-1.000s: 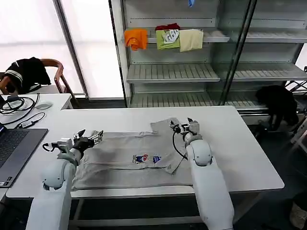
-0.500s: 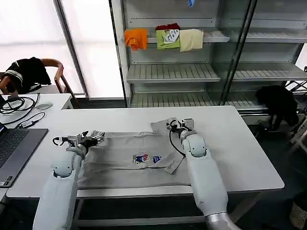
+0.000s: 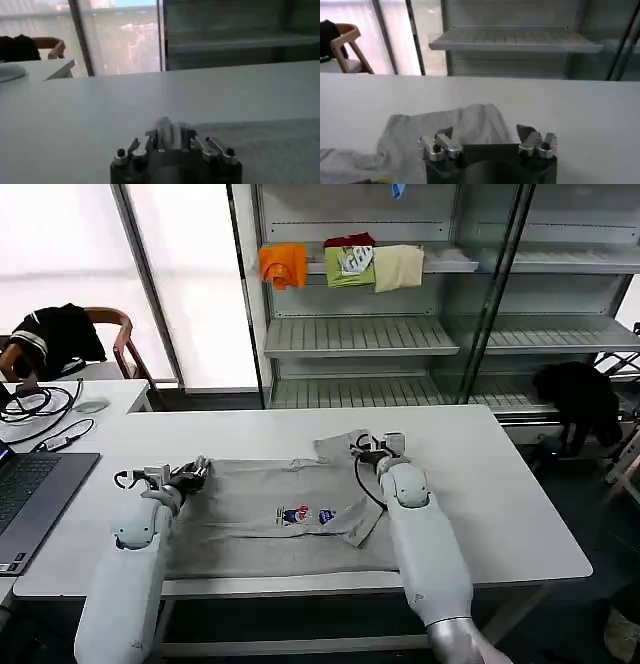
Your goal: Fold and organize the clothes.
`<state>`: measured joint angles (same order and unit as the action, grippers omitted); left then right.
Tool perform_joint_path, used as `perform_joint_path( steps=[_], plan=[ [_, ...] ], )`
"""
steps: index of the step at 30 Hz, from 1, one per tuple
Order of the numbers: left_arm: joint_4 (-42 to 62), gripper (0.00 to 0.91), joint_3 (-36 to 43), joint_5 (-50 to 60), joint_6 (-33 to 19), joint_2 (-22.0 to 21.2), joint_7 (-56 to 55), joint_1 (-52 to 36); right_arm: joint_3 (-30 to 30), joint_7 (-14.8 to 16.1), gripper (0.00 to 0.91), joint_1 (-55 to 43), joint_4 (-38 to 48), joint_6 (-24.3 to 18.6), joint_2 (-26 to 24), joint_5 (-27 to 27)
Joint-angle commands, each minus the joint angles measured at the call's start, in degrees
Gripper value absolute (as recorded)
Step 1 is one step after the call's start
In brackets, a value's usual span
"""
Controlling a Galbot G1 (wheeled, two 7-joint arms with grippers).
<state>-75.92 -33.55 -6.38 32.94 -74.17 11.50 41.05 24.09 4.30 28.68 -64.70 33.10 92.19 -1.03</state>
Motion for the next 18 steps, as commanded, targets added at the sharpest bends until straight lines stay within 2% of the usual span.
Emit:
perform_joint_path(
  steps=[1,8,12,18],
  plan=[
    [1.1,0.01,0.1,-0.7,0.2,0.0,0.1,-0.2,0.0,1.0,0.0,-0.1,1.9,0.0,0.2,-0.3],
    [0.2,0.01,-0.2,-2.8,0.2,0.2,0.9,0.5,-0.4,1.3,0.0,0.1,1.0,-0.4,0.7,-0.5],
    [-0.5,0.0,-0.6,-5.8,0.3,0.0,1.0,0.9,-0.5,0.6,0.0,0.7,0.6,-4.4,1.1,-0.5],
    [-1.9,0.0,-1.2,-9.0,0.2,0.0,0.8,1.3,-0.1,-1.1,0.0,2.2,-2.4,-7.8,1.6,-0.7]
  ],
)
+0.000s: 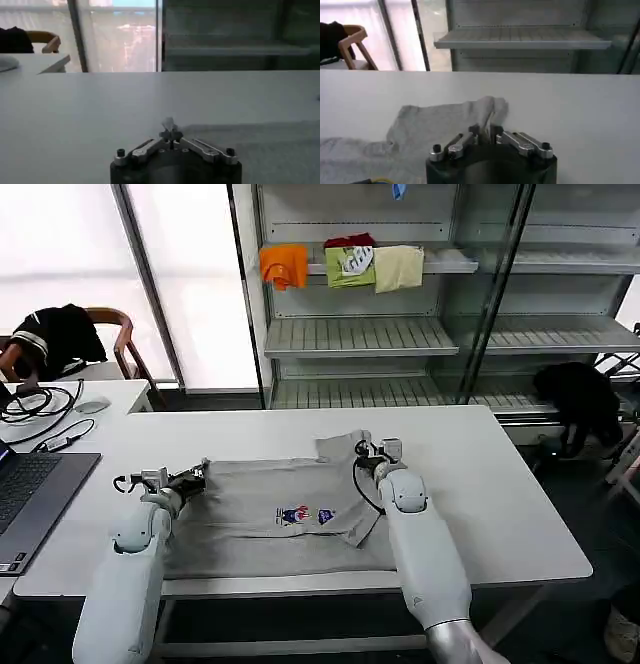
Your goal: Fold and organize the clothes.
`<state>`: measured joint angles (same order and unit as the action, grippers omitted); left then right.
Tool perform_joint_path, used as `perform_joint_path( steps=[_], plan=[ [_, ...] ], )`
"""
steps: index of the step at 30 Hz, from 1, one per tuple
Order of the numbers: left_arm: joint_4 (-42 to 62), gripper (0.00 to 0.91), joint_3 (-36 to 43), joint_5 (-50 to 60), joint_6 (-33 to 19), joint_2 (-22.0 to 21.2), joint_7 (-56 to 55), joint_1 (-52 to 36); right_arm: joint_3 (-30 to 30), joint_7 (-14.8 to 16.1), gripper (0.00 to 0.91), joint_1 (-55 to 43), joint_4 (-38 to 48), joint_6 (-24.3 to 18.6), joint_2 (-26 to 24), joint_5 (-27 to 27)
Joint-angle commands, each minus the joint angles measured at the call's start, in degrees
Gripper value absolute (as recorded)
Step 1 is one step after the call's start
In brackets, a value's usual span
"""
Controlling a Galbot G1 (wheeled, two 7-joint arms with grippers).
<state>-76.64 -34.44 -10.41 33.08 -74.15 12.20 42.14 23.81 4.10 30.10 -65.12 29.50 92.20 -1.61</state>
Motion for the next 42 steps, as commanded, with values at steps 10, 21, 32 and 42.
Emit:
perform_joint_path(
  steps=[10,21,32,42],
  plan=[
    [-11.3,0.0,-1.9,-14.4,-0.3,1.0,-2.8,1.9,-2.3,-4.6,0.0,6.5,-14.2,-7.4,-0.3,-7.4],
    [-19.4,0.0,-6.0,-15.4,-1.1,1.5,-0.4,12.1,-2.8,-4.0,0.0,19.6,-33.6,-1.6,-4.7,-10.7],
    [-26.5,0.0,-8.8,-19.9,-2.6,1.9,3.2,21.6,-0.7,-2.1,0.0,35.9,-49.6,2.0,-7.2,-13.0],
    [-26.8,0.0,-10.2,-19.6,-3.8,2.1,5.7,25.1,-0.4,-1.6,0.0,41.3,-54.0,2.6,-7.5,-12.3]
  ],
)
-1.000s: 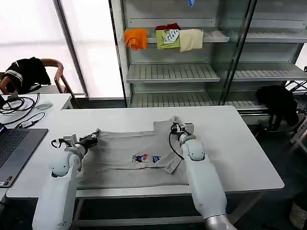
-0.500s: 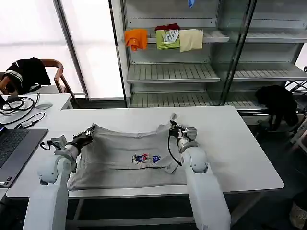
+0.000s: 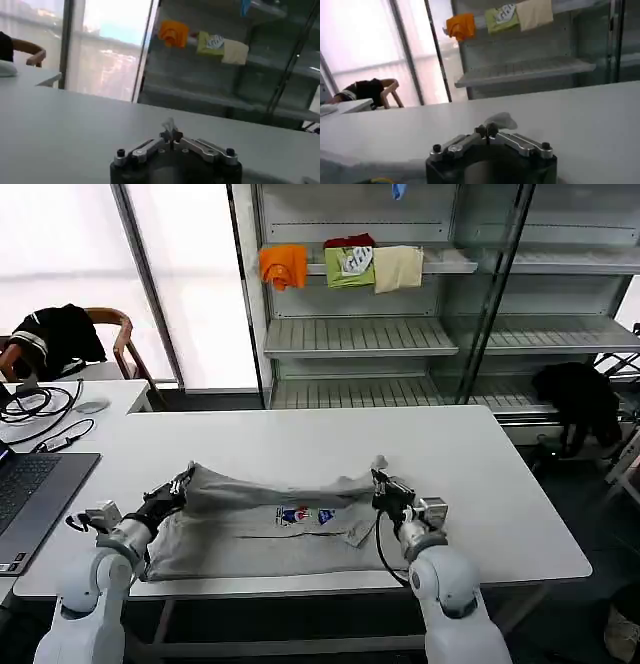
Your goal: Fold and organize the clothes.
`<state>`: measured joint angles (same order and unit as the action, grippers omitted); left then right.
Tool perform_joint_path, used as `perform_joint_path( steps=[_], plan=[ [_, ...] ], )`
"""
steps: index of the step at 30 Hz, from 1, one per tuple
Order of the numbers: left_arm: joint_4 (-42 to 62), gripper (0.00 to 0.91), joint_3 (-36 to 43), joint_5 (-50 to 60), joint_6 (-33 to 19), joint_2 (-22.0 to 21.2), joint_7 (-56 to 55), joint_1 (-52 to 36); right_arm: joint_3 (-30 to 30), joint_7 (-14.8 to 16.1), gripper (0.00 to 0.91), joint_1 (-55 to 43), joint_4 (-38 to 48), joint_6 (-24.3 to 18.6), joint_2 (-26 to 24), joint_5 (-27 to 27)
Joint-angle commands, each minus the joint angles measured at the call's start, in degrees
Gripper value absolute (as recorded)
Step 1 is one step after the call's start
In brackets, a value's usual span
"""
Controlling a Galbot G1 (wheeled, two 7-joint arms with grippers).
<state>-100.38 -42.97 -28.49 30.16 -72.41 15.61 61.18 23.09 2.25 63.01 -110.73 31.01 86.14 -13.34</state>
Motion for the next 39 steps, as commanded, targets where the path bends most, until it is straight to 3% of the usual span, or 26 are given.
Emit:
perform_joint_path(
  steps=[1,13,14,15,16,17,18,20,23,27,30,31,34,39],
  plan=[
    [-3.1,0.0,-1.9,-1.6,-1.0,0.5,2.4,6.2,0.4,0.3,0.0,8.7,-8.5,1.1,-1.4,-0.4],
    [-3.9,0.01,-3.1,0.8,-1.5,1.0,4.1,10.4,0.6,-0.7,0.0,10.6,-8.1,1.8,-1.1,3.0],
    [-3.9,0.01,-3.0,2.1,-1.8,1.0,4.2,10.6,0.6,-0.7,0.04,10.9,-7.9,2.0,-1.1,4.1],
    [-3.9,0.03,-3.0,2.6,-1.9,0.9,4.2,10.8,0.6,-0.7,0.907,11.0,-7.8,2.1,-1.1,4.7],
    [-4.1,0.705,-2.9,3.3,-2.2,0.9,4.1,11.0,0.6,-0.7,0.907,11.3,-7.5,2.1,-1.1,6.8],
    [-4.3,0.907,-2.9,4.2,-2.2,0.8,4.0,11.1,0.5,-0.5,0.907,11.5,-7.2,2.1,-1.1,8.8],
    [-4.5,0.907,-2.8,4.7,-2.1,0.8,3.9,11.2,0.5,-0.5,0.907,11.6,-7.1,2.1,-1.1,9.7],
    [-5.1,0.907,-2.8,7.8,-2.3,0.5,3.2,11.4,0.2,-2.7,0.907,11.9,-5.7,1.8,-0.6,17.5],
    [-6.3,0.907,-2.7,11.6,-2.7,0.3,1.5,12.0,0.6,-4.7,0.907,12.4,-4.8,1.4,0.4,24.4],
    [-8.1,0.907,-2.7,17.1,-3.3,-0.4,-2.2,13.3,0.8,-7.2,0.907,12.7,-5.5,1.0,-0.1,25.2],
    [-9.2,0.907,-2.8,20.3,-3.8,-1.5,-4.6,14.6,1.5,-7.5,0.907,12.4,-6.7,-1.7,0.0,22.3],
    [-9.6,0.907,-2.7,21.4,-4.2,-1.8,-5.8,15.1,1.6,-8.5,0.907,11.7,-7.5,-5.8,-0.2,17.3],
    [-10.1,0.907,-2.5,22.2,-5.2,-2.7,-9.4,16.0,2.3,-8.4,0.907,9.7,-9.6,-9.7,-0.2,8.3],
    [-10.5,0.907,-2.0,21.9,-5.8,-3.6,-10.8,17.5,2.3,-6.4,0.907,6.2,-12.9,-8.9,-1.2,4.0]
  ],
)
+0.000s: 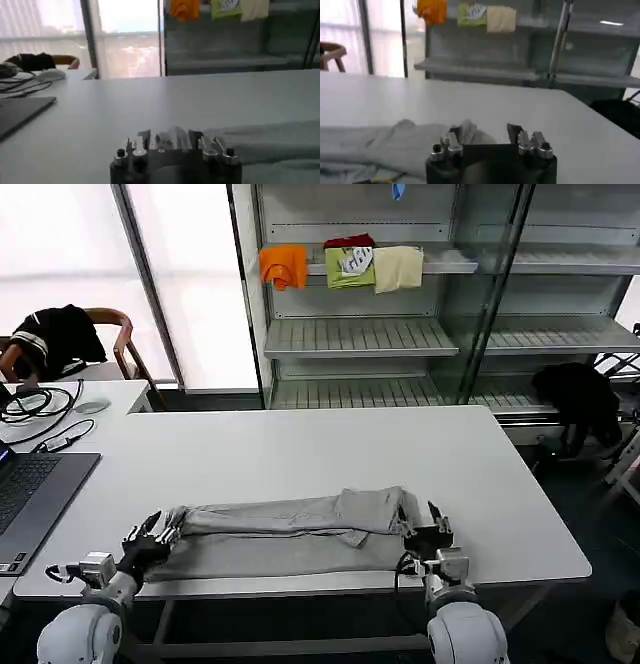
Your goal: Fold and organize the clothes.
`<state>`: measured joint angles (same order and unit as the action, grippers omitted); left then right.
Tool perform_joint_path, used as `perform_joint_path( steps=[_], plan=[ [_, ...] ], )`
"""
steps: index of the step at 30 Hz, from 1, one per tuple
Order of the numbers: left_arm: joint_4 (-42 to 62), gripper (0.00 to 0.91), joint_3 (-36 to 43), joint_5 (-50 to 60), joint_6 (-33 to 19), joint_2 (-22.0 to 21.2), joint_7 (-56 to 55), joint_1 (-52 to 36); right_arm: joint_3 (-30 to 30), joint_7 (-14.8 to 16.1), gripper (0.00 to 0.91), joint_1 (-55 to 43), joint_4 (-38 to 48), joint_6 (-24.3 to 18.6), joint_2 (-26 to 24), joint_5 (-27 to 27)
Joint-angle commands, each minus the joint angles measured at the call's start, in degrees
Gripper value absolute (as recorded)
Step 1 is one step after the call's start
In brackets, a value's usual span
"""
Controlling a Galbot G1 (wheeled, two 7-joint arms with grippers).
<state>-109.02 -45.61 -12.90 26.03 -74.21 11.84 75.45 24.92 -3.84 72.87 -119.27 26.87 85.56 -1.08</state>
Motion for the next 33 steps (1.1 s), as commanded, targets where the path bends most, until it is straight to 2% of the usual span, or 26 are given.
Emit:
perform_joint_path(
  steps=[1,3,4,5,6,7,8,14,23,28,32,33],
  plan=[
    [-1.7,0.907,0.7,6.2,-1.7,-1.9,-7.0,3.3,0.3,0.2,0.907,-4.4,-4.8,-3.9,-0.8,-8.3],
    [-1.4,0.897,0.8,5.4,-1.9,-2.1,-6.9,3.6,-0.1,0.4,0.907,-5.5,-5.1,-2.6,-0.8,-8.1],
    [-1.4,0.705,0.9,5.0,-1.8,-2.1,-6.8,3.7,-0.4,0.5,0.907,-5.7,-5.0,-2.4,-0.7,-8.0],
    [-1.3,0.605,1.0,4.6,-1.8,-2.1,-6.8,3.9,-0.6,0.6,0.907,-5.9,-4.9,-2.1,-0.8,-7.9],
    [-1.2,0.373,1.1,4.5,-1.8,-2.2,-6.6,4.0,-0.8,0.7,0.907,-6.0,-4.8,-2.0,-0.8,-7.7],
    [-1.1,0.03,1.1,4.5,-1.8,-2.2,-6.6,4.0,-1.0,0.8,0.907,-6.0,-4.6,-2.0,-0.7,-7.3],
    [-1.1,0.01,1.2,4.3,-1.6,-2.2,-6.5,4.0,-1.1,1.0,0.907,-5.9,-4.4,-2.0,-0.6,-7.1],
    [-1.5,0.01,1.4,0.0,-0.3,-2.2,-5.5,3.9,-0.6,1.3,0.907,-5.6,-3.7,-2.0,-0.4,-6.6],
    [-2.2,0.01,1.7,-6.7,6.3,-2.5,-6.1,2.8,-0.1,1.7,0.907,-5.3,-3.3,-2.3,-0.5,-6.4],
    [-1.0,0.0,1.8,-6.9,6.0,-2.7,-6.1,2.3,0.2,1.7,0.907,-5.6,-3.2,-2.2,-0.8,-6.4],
    [-1.0,0.01,2.1,-6.1,3.1,-2.6,-5.8,2.6,0.1,1.7,0.907,-5.6,-2.8,-2.2,-0.7,-6.3],
    [-1.1,0.645,2.0,-5.3,1.9,-2.6,-5.4,2.8,0.1,1.7,0.907,-5.6,-2.7,-2.2,-0.6,-6.3]
  ],
)
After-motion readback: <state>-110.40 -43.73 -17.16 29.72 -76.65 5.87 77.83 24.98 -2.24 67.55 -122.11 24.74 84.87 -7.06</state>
